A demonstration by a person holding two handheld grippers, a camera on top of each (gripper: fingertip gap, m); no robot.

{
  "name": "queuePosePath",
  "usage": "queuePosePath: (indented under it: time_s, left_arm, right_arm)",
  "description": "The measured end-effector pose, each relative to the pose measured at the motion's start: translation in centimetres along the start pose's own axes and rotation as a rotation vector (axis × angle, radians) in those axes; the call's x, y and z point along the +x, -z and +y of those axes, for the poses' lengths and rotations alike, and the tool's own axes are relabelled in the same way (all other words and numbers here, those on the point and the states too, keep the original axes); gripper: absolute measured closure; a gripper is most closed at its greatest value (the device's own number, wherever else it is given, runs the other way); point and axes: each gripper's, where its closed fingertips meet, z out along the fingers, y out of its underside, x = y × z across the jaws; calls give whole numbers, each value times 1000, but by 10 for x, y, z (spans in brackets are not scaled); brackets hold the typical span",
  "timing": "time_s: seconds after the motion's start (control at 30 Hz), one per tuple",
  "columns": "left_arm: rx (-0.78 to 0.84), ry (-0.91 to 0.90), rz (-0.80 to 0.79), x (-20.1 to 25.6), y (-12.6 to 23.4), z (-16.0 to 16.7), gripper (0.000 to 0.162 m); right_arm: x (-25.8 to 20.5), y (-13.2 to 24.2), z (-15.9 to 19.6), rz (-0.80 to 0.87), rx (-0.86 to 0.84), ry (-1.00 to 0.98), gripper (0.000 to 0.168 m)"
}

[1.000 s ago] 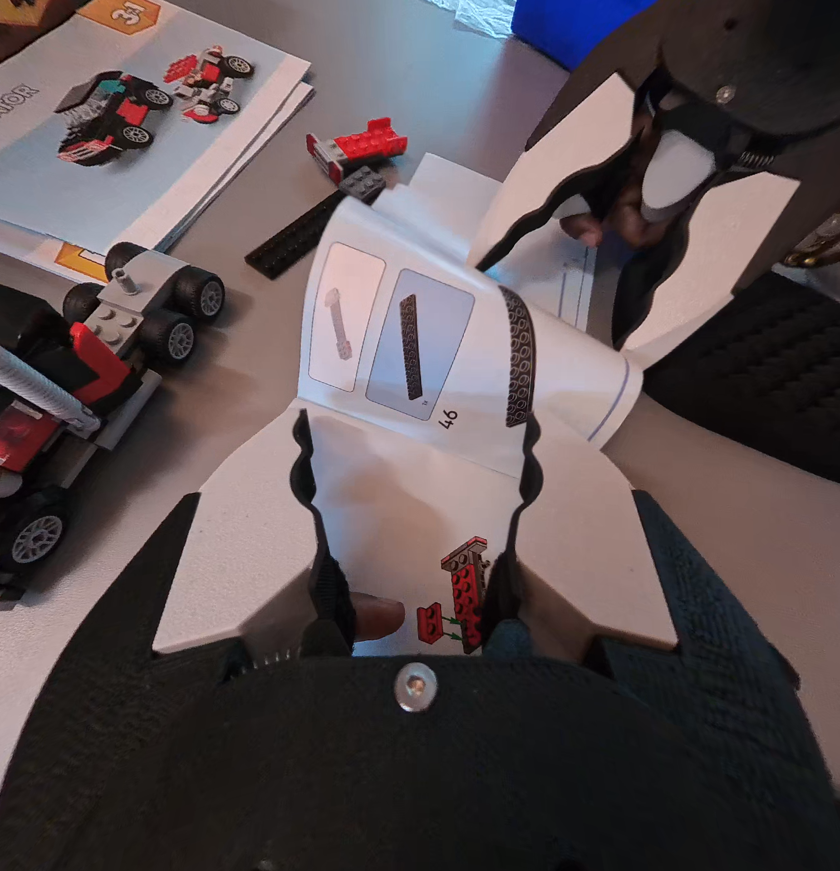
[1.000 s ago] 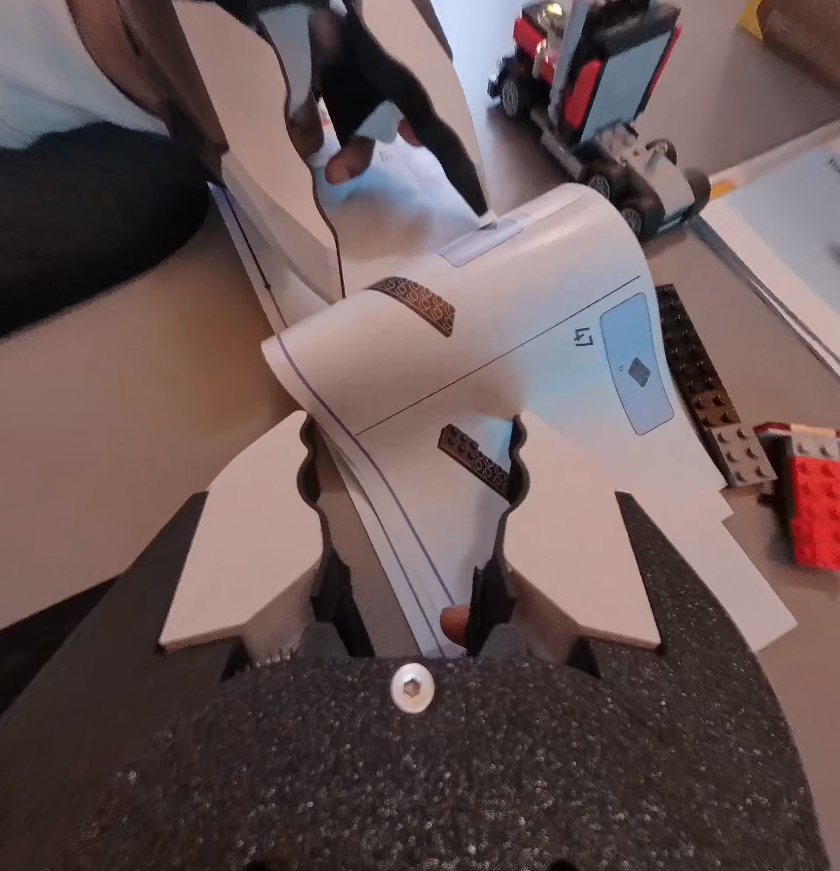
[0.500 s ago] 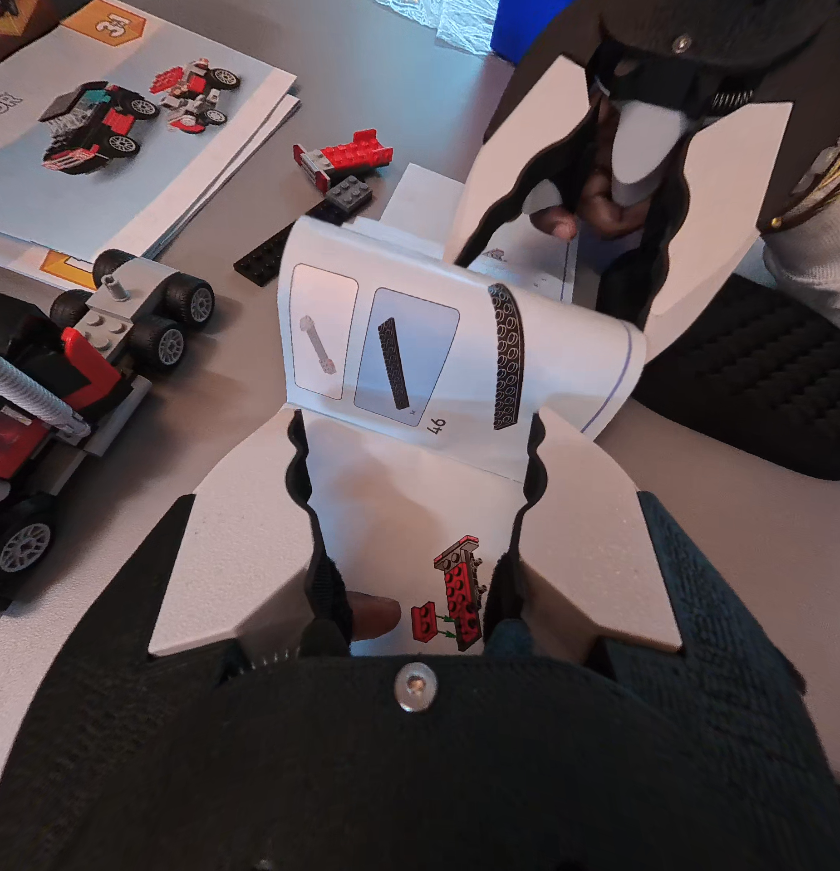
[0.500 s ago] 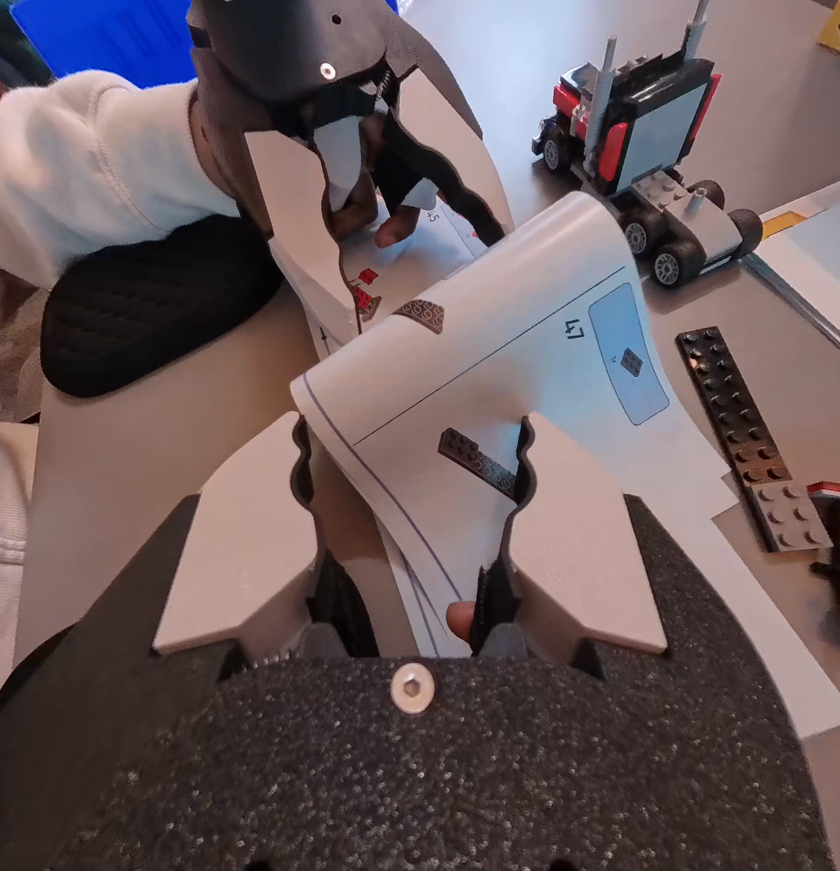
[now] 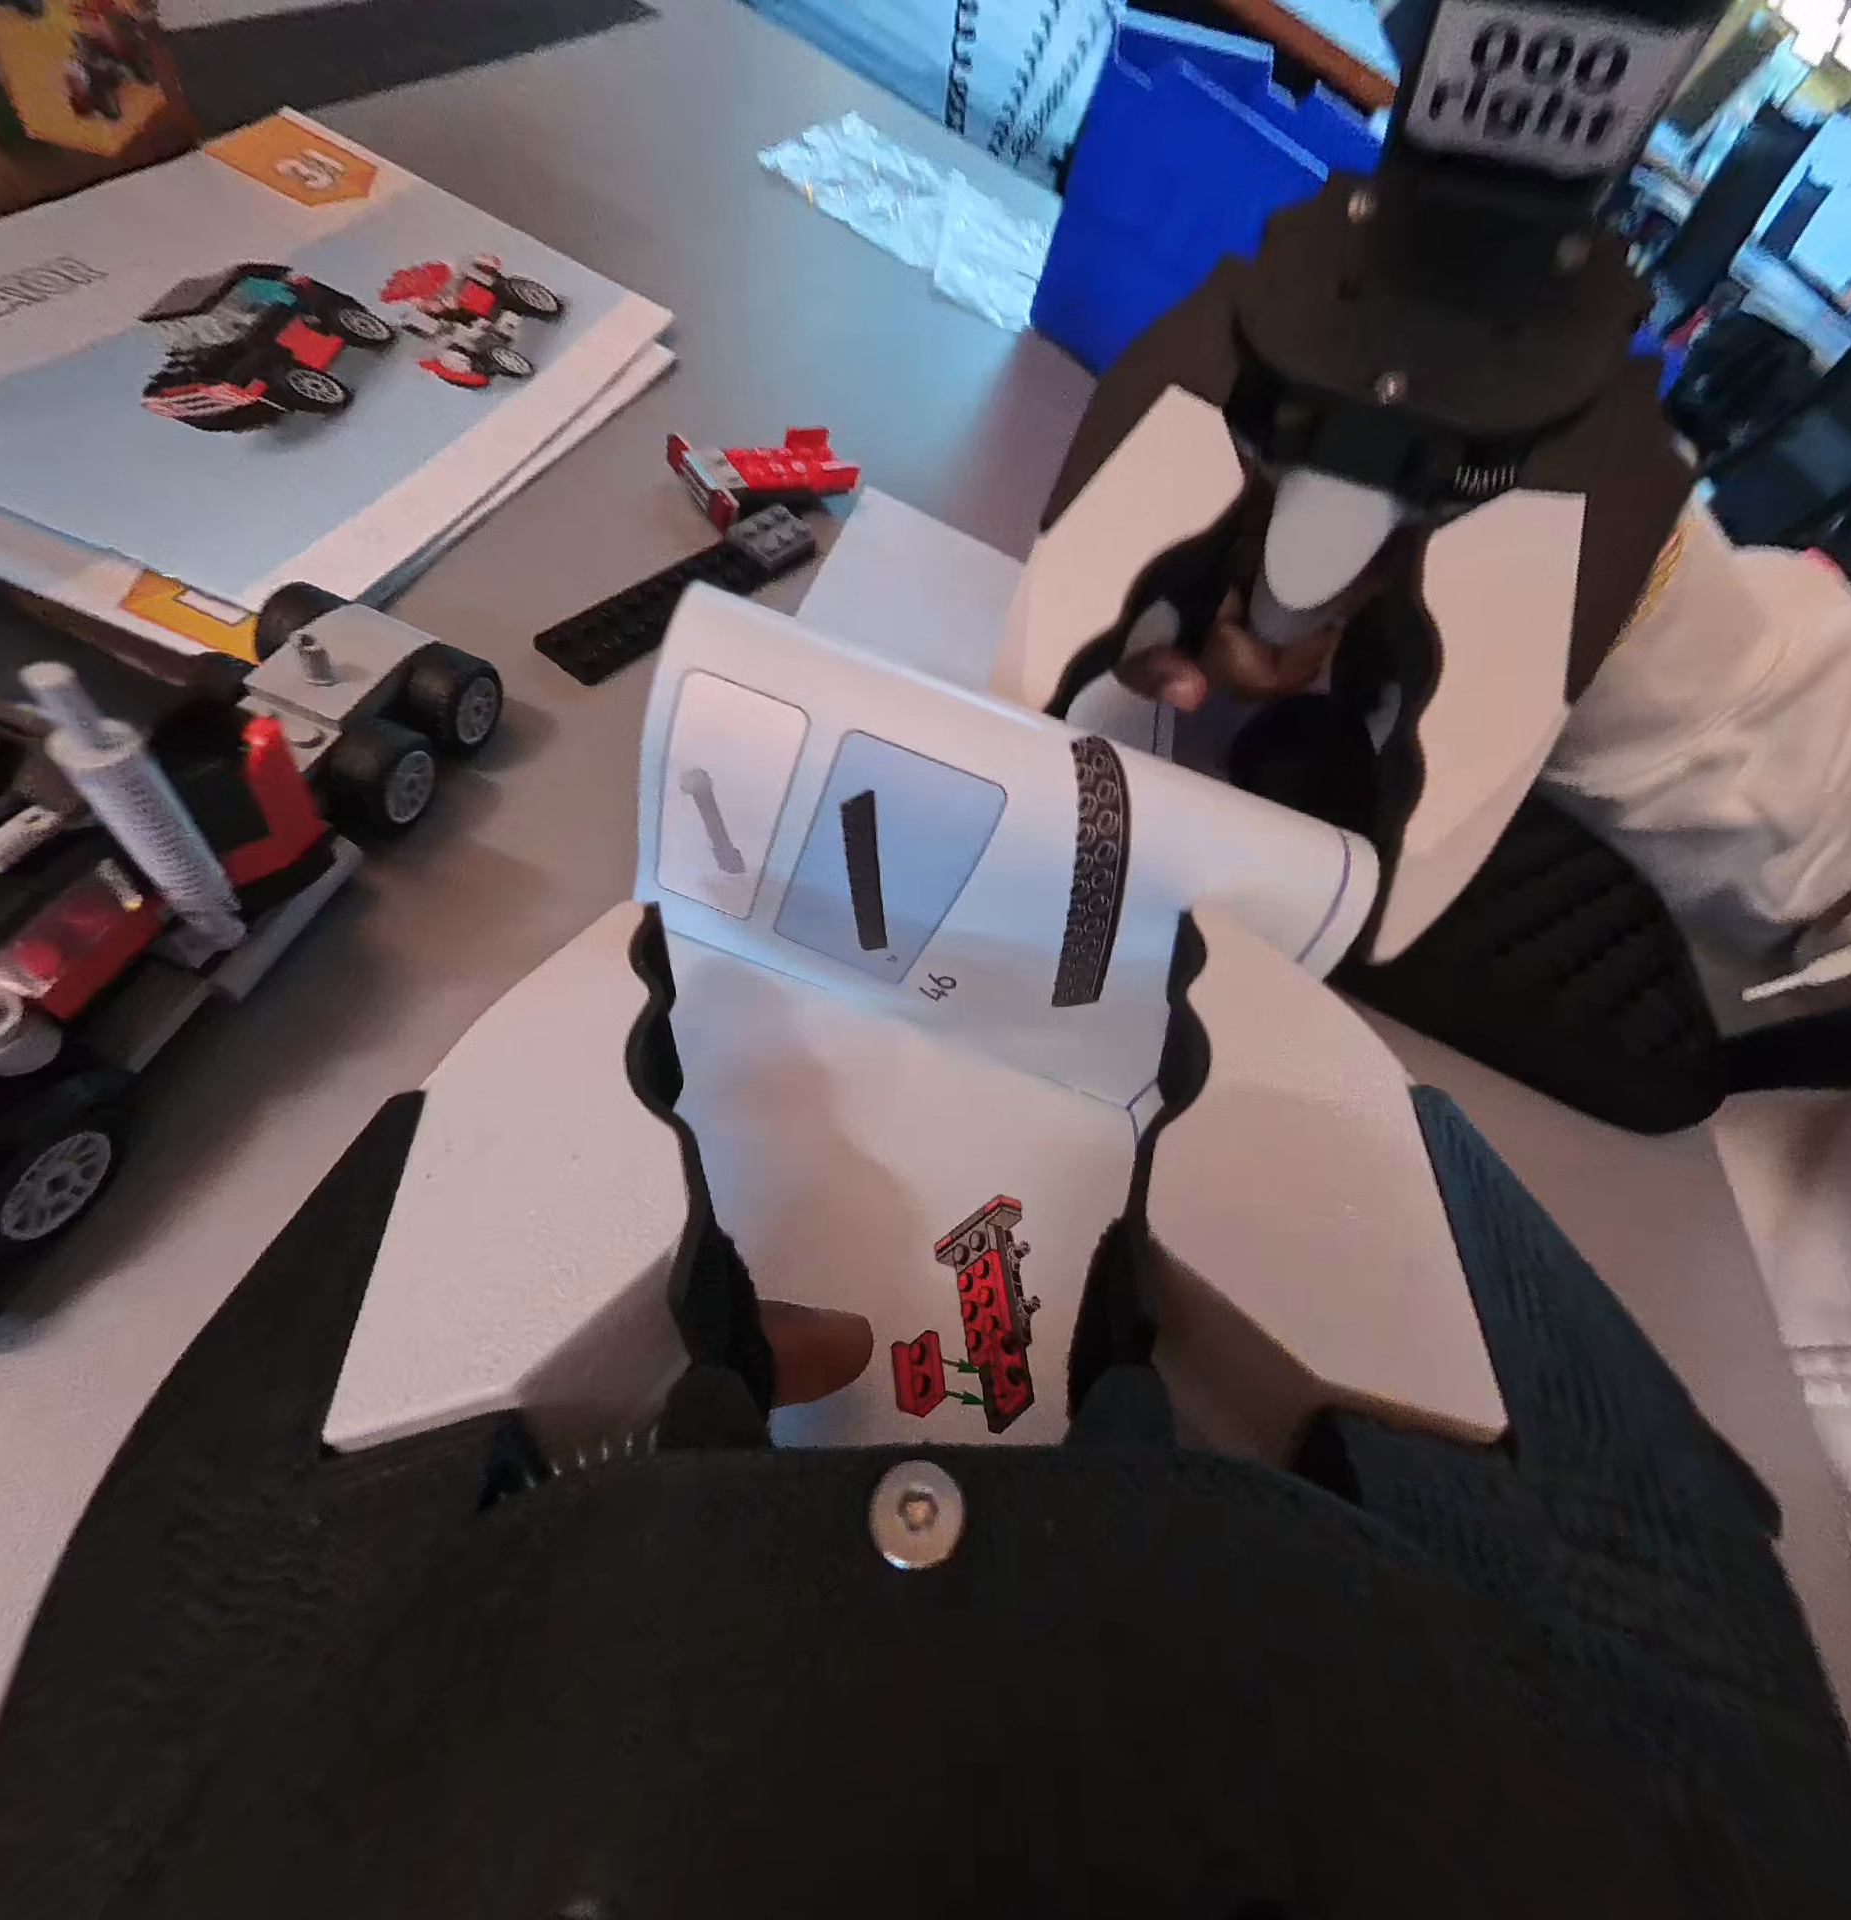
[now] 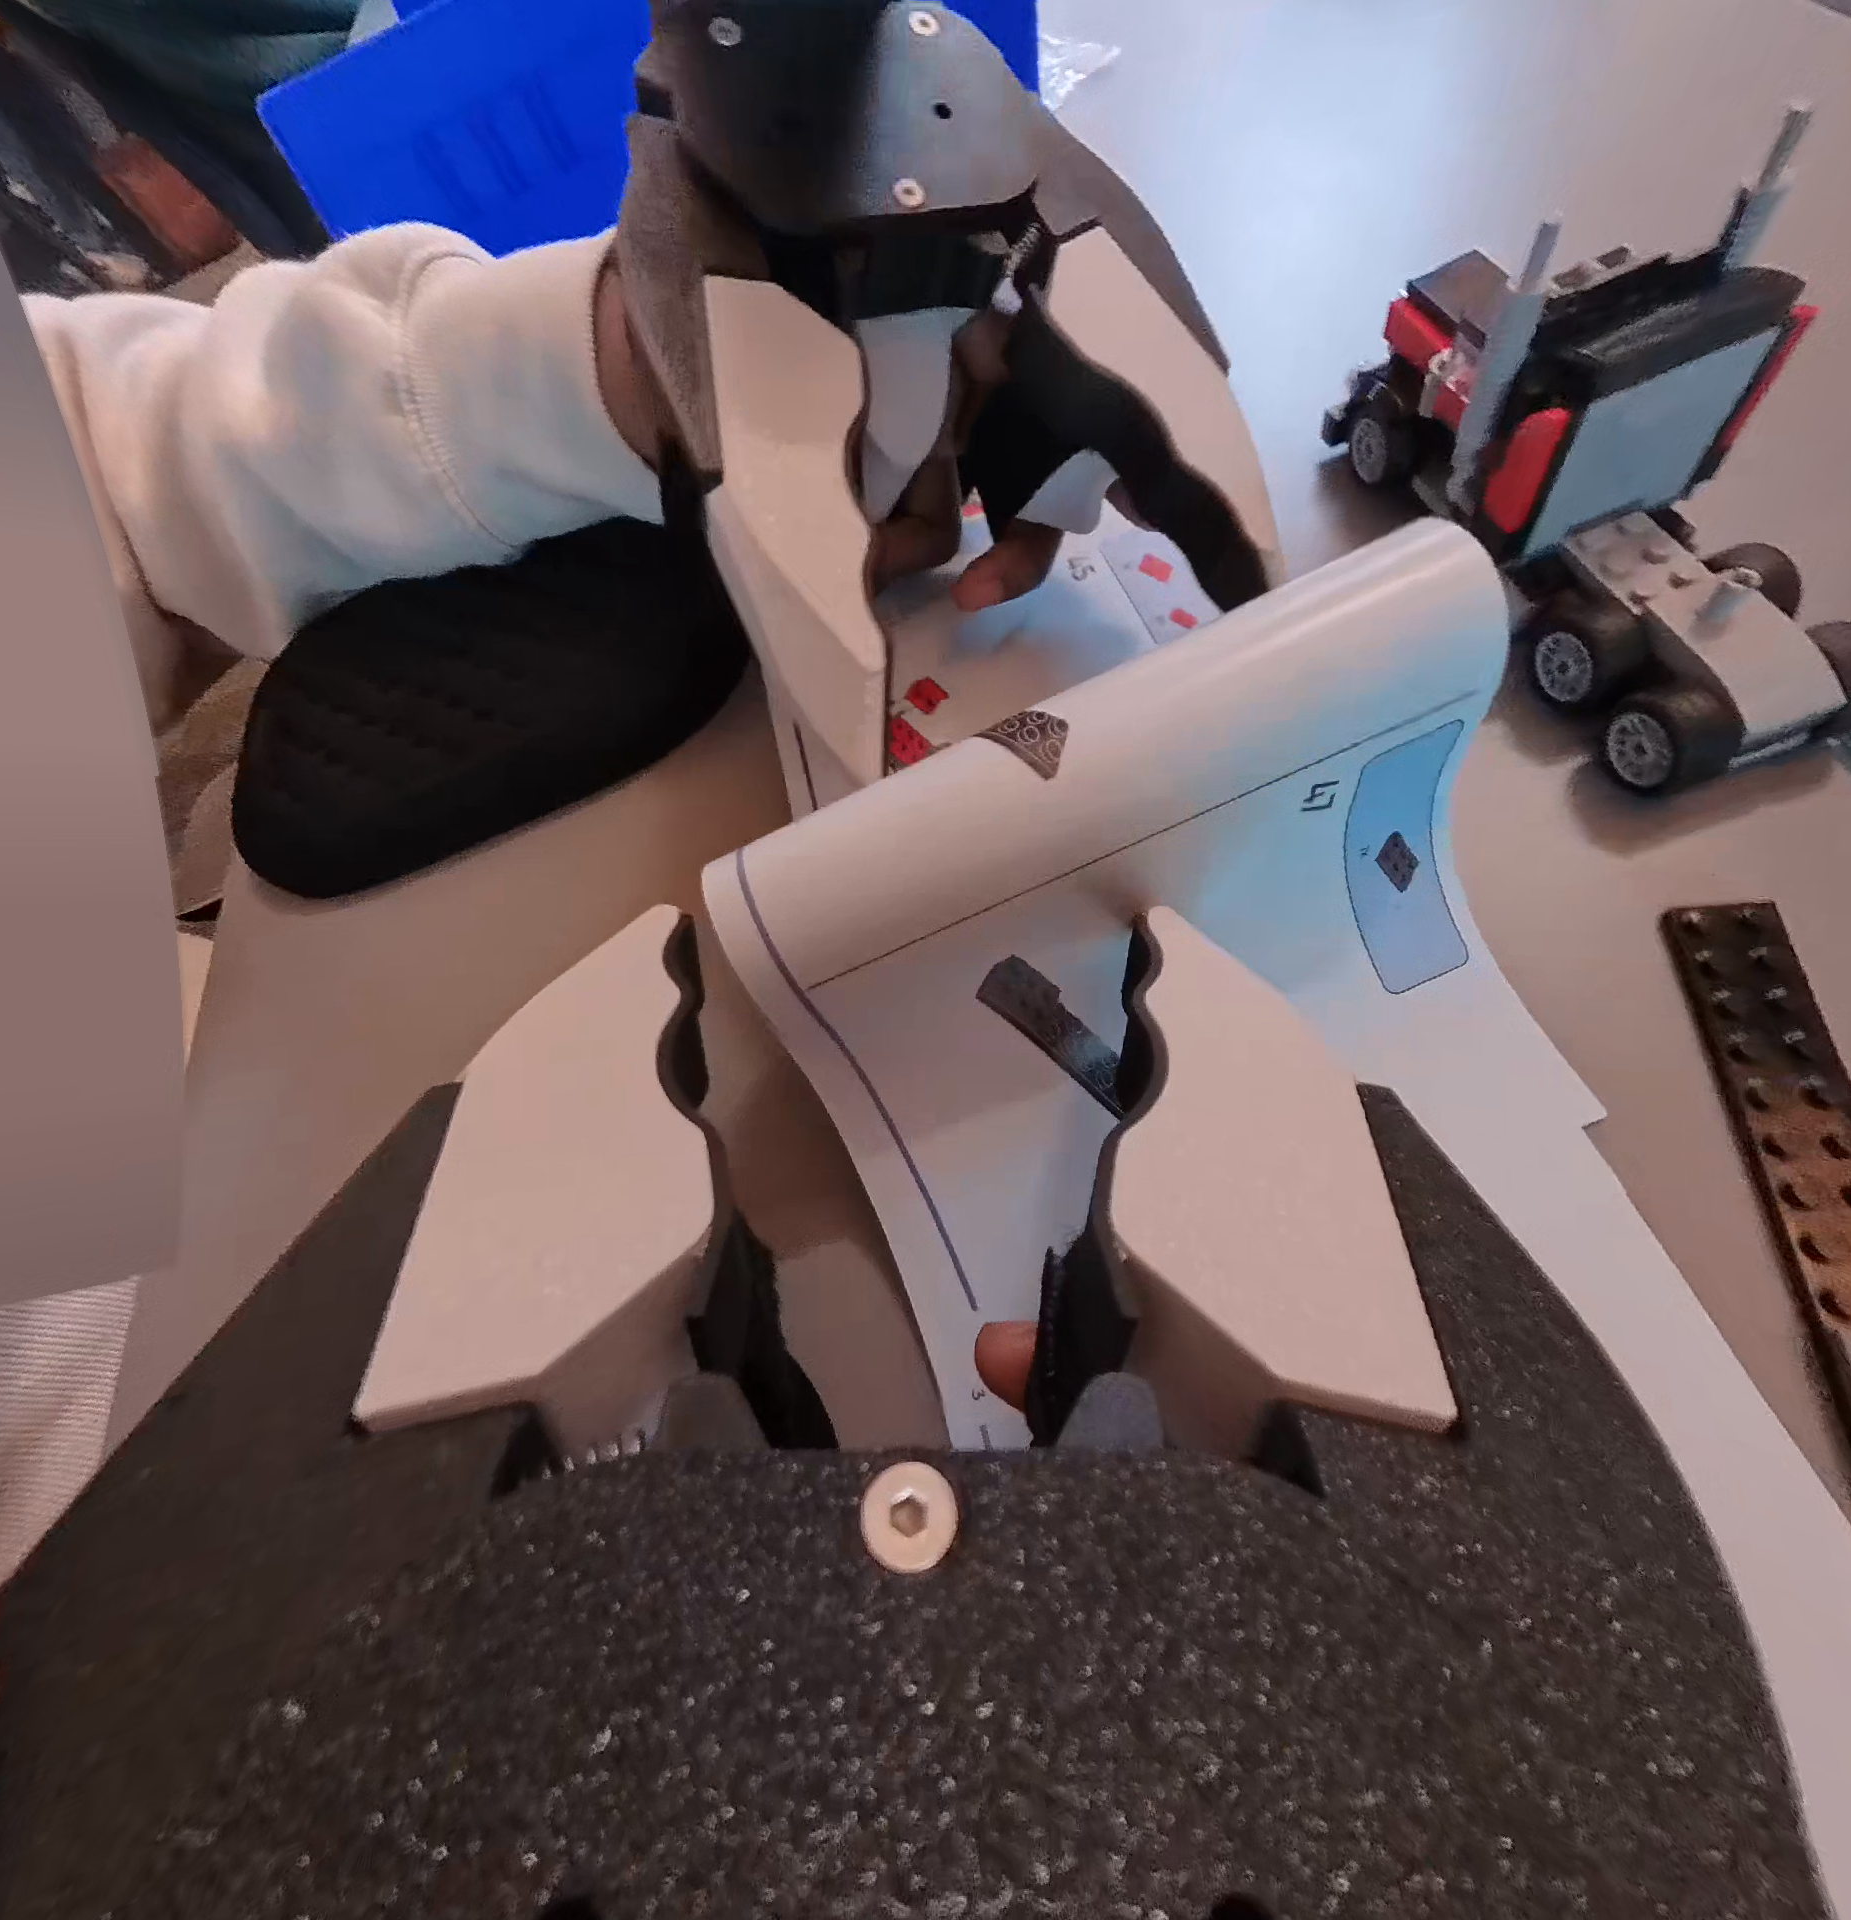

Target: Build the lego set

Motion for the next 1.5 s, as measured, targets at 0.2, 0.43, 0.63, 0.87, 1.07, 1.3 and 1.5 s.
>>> queuePosePath:
  time_s: [0.2,0.43,0.63,0.87,1.07,1.3,1.5]
  left_arm:
    - [134,60,1,-6,12,-16,71]
    - [158,132,15,-8,22,-23,68]
    - [129,301,-41,-17,22,-20,64]
    - [43,267,-68,-22,23,-2,110]
    - [74,322,-14,-24,35,-1,122]
    - [84,353,87,-18,42,2,125]
    - [149,391,180,-15,50,-3,132]
  right_arm:
    - [-6,-6,-8,-45,17,3,87]
    - [-13,-10,-22,-73,65,21,86]
    - [-20,-20,-24,-94,57,53,84]
    - [-17,-6,-25,-74,86,47,82]
    - [22,33,-9,66,173,-159,96]
    - [43,32,-2,17,243,-375,125]
    - [59,13,3,0,143,-440,117]
